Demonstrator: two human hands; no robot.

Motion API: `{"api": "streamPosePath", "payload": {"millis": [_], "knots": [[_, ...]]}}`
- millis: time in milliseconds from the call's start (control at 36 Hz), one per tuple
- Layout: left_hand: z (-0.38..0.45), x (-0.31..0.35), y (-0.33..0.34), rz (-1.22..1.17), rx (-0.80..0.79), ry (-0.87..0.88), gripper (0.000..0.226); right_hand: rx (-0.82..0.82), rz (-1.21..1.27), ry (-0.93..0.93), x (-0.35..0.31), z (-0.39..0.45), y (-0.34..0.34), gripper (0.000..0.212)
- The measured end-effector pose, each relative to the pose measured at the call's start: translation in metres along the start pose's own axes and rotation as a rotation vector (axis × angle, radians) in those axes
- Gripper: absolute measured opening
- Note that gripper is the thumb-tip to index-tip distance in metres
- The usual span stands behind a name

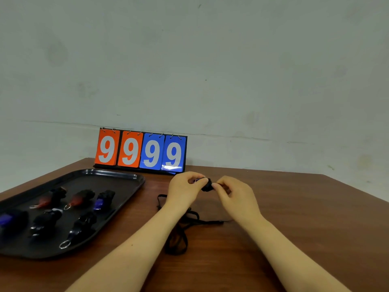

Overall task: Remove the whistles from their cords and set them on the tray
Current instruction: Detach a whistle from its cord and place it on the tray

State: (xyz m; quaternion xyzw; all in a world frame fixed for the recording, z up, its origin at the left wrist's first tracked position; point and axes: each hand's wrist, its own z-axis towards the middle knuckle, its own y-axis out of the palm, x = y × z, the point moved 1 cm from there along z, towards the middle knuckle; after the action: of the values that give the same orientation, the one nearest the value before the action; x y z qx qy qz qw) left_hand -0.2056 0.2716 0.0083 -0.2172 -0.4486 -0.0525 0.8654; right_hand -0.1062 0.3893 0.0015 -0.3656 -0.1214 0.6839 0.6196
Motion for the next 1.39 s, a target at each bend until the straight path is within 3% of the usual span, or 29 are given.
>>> {"api": "streamPosePath", "payload": {"millis": [139,306,444,639,750,833,944,1139,1389], "knots": [[-0.003,0.003,0.000,-0.067,-0.062,-0.034,0.010,0.070,0.086,0.037,0.000,0.001,-0.004,0.017],[-0.005,-0.001,0.002,0.025,-0.103,-0.040,0.015,-0.080,0.311,0.189,-0.001,-0.002,-0.002,0.017],[-0.010,0.005,0.004,0.151,-0.107,0.114,0.029,-0.085,0.619,0.369,-0.006,0.001,0.000,0.018],[-0.018,0.013,0.009,0.117,-0.249,0.211,0.049,-0.065,1.057,0.578,-0.004,0.004,-0.002,0.024],[-0.019,0.011,0.006,0.056,-0.239,0.255,0.042,-0.076,1.282,0.638,-0.008,0.004,-0.004,0.024],[-0.018,0.011,0.006,-0.008,-0.210,0.257,0.025,-0.067,1.372,0.676,-0.011,0.006,-0.004,0.022],[-0.017,0.015,0.007,-0.242,-0.179,0.115,0.011,-0.081,1.355,0.675,-0.012,0.007,-0.004,0.020],[-0.021,0.019,0.009,-0.596,-0.243,-0.320,0.024,-0.148,1.387,0.677,-0.009,0.009,-0.003,0.020],[-0.022,0.024,0.006,-0.790,-0.311,-0.427,0.023,-0.263,1.191,0.607,-0.007,0.008,0.002,0.024]]}}
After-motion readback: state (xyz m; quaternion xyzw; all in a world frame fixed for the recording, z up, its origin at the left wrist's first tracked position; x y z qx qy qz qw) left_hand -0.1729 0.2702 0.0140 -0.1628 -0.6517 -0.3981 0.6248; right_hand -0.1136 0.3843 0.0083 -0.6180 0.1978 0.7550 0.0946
